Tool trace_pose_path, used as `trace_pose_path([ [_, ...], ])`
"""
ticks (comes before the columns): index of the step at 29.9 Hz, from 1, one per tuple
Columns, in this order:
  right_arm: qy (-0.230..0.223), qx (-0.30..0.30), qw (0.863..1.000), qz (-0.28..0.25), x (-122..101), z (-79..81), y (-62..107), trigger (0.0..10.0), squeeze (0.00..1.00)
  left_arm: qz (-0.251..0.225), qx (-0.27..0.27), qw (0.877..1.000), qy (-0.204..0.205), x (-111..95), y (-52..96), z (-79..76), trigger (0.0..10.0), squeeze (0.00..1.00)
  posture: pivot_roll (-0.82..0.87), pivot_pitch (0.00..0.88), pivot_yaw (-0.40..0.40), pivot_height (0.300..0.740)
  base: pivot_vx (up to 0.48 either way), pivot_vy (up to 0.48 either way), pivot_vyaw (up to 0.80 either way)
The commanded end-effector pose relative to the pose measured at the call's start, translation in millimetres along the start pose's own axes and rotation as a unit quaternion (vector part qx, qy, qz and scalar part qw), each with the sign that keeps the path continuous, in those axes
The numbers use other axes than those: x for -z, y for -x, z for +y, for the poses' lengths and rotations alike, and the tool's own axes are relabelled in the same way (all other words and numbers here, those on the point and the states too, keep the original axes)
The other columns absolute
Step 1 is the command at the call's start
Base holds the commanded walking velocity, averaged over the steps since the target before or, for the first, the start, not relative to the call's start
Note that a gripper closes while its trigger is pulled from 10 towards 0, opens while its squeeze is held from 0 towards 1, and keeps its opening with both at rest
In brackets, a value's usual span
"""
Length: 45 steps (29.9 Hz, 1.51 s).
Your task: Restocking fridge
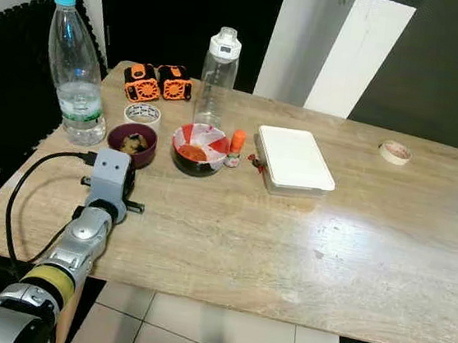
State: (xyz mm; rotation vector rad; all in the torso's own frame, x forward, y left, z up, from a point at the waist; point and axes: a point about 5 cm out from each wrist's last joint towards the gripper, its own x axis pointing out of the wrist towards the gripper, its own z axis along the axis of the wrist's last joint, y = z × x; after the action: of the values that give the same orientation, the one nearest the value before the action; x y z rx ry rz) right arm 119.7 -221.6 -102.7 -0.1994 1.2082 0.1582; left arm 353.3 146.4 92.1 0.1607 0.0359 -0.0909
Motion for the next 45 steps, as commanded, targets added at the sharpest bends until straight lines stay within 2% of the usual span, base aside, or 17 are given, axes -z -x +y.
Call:
trace_pose_path([
  [1, 0.001, 0.006, 1.0, 0.004, 3, -4.8, 1.4, 10.0, 0.0, 0.011, 0.006, 1.0, 0.008, 3, -0.5, -7.7, 10.0, 0.0, 0.07, 0.008, -0.08, 0.74, 0.0, 0.0, 0.0],
  [7, 0.003, 0.001, 1.0, 0.0, -1, 3.3, -0.8, 10.0, 0.0, 0.012, 0.003, 1.0, 0.006, 3, -0.9, -7.1, 10.0, 0.0, 0.07, 0.008, -0.08, 0.74, 0.0, 0.0, 0.0],
  [8, 0.003, 0.001, 1.0, -0.001, -1, 3.6, -0.9, 10.0, 0.0, 0.011, 0.003, 1.0, 0.005, 3, -0.9, -6.9, 10.0, 0.43, 0.07, 0.008, -0.08, 0.74, 0.0, 0.0, 0.0],
  [9, 0.003, 0.001, 1.0, -0.001, -1, 3.6, -0.9, 10.0, 0.0, 0.011, 0.003, 1.0, 0.005, 3, -0.9, -6.9, 10.0, 0.43, 0.07, 0.008, -0.08, 0.74, 0.0, 0.0, 0.0],
  [10, 0.003, 0.001, 1.0, -0.002, -3, 4.3, -1.3, 10.0, 0.0, 0.011, 0.0, 1.0, 0.003, 3, -0.7, -6.2, 10.0, 1.0, 0.07, 0.004, -0.079, 0.74, 0.0, 0.0, 0.0],
  [13, 0.003, 0.001, 1.0, -0.003, -5, 4.2, -1.5, 10.0, 0.0, 0.012, -0.007, 1.0, 0.002, 4, -0.3, -3.7, 10.0, 1.0, 0.07, 0.006, -0.081, 0.74, 0.0, 0.0, 0.0],
  [14, 0.002, 0.001, 1.0, -0.003, -5, 3.6, -1.4, 10.0, 0.0, 0.013, -0.009, 1.0, 0.001, 4, -0.2, -2.7, 10.0, 0.0, 0.07, 0.006, -0.081, 0.74, 0.0, 0.0, 0.0],
  [27, 0.002, 0.006, 1.0, -0.004, -8, -4.2, -0.1, 10.0, 0.0, 0.012, -0.021, 1.0, 0.004, 4, 0.0, 1.1, 10.0, 0.0, 0.07, 0.009, -0.082, 0.74, 0.0, 0.0, 0.0],
  [38, 0.001, 0.007, 1.0, -0.003, -6, -6.1, 0.4, 10.0, 0.0, 0.002, -0.009, 1.0, 0.009, 0, -1.6, -3.0, 10.0, 0.0, 0.07, 0.009, -0.082, 0.74, 0.0, 0.0, 0.0],
  [45, 0.002, 0.004, 1.0, -0.002, -5, 0.0, -0.7, 10.0, 0.0, -0.014, 0.012, 1.0, 0.017, -5, -2.7, -12.3, 10.0, 0.0, 0.07, 0.01, -0.082, 0.74, 0.0, 0.0, 0.0],
])
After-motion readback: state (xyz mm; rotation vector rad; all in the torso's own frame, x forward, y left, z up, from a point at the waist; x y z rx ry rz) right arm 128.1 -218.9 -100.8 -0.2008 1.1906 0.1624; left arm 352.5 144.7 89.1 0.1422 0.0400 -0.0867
